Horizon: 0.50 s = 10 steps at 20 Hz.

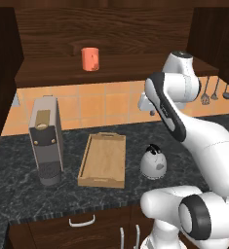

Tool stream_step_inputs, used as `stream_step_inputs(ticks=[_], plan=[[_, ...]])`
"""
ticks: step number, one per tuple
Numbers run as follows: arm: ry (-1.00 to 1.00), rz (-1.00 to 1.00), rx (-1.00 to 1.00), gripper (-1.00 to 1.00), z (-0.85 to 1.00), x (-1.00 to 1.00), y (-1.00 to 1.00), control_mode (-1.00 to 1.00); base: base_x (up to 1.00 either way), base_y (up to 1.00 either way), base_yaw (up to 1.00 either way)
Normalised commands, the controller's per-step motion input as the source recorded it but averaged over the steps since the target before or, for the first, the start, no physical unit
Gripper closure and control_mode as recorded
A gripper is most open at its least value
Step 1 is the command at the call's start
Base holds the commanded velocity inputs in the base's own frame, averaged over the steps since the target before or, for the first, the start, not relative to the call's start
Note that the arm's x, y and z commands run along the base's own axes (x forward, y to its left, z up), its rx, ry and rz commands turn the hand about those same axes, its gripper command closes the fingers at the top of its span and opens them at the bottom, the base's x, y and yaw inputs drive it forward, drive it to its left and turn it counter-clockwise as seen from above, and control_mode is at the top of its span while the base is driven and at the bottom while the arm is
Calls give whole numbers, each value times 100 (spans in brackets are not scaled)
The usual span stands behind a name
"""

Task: Pick the kettle from the counter and place it on the tray. Then pick the mug from the cabinet and place it on the tray. Then close the cabinet doors.

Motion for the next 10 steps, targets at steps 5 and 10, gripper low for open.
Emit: stream_step_inputs(ticks=[5, 10], plan=[[0, 0, 0, -100, -2, -18, -4, -100, 0, 0, 0], [0, 0, 0, -100, -22, -51, -16, -100, 0, 0, 0]])
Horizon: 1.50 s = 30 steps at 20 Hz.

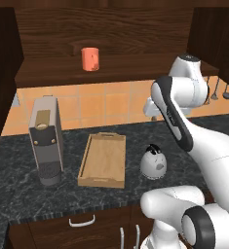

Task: Pick the kettle from the counter and place it on the tray. Then pick the mug from the cabinet and place it on the tray. Then close the cabinet doors.

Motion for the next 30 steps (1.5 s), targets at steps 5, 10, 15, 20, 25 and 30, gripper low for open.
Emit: stream_step_inputs(ticks=[5, 10, 15, 20, 25, 30], plan=[[0, 0, 0, -100, -28, -39, -11, -100, 0, 0, 0], [5, 0, -1, -100, -26, -14, -3, -100, 0, 0, 0], [11, 0, -10, -100, -29, -1, 0, -100, 0, 0, 0], [0, 0, -3, -100, -28, 14, 0, -100, 0, 0, 0], [0, 4, -2, -100, -48, 20, -2, -100, 0, 0, 0], [0, 5, 0, -100, -35, 16, -14, -100, 0, 0, 0]])
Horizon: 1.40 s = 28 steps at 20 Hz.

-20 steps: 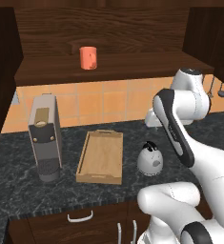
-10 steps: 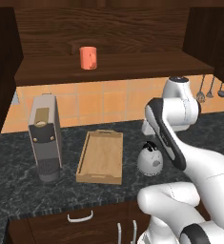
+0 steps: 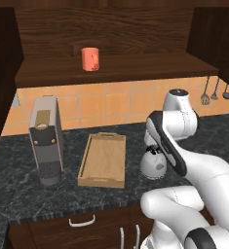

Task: Pick the kettle from the counter and place it on the tray. Then pick the mug from the cabinet and place it on the tray. Then close the cabinet doors.

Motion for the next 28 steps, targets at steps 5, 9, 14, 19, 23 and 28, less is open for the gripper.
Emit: stream_step_inputs(ticks=[5, 9, 14, 19, 23, 28], plan=[[0, 2, 0, -100, -30, 36, -8, -100, 0, 0, 0], [0, 0, 1, -100, -25, 47, -3, -100, 0, 0, 0], [0, 0, 0, -100, -34, 36, 0, -100, 0, 0, 0], [0, 0, 0, -100, -19, 17, 0, -100, 0, 0, 0], [1, 0, 0, -100, -29, -6, 0, -100, 0, 0, 0], [-3, 0, 0, 100, -12, 1, 0, -100, 0, 0, 0]])
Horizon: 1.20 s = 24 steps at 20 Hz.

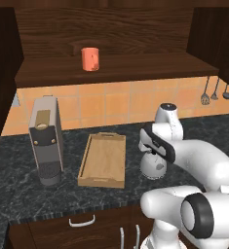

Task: Pick the kettle from the counter and place it on the tray. Then pick the mug from the cabinet and place it on the tray. Then close the cabinet doors.

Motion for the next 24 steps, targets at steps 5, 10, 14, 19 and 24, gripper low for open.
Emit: stream_step_inputs(ticks=[5, 10, 14, 19, 24], plan=[[-6, 0, 0, 100, -4, -16, 1, -100, 0, 0, 0], [0, 2, 0, 100, 0, -12, 0, -100, 0, 0, 0], [-9, 11, 0, 100, 12, -32, 22, -100, 0, 0, 0], [-24, 28, 0, 100, 48, -28, 37, -100, 0, 0, 0], [-29, 32, -11, 100, 45, -17, 61, -100, 0, 0, 0]])
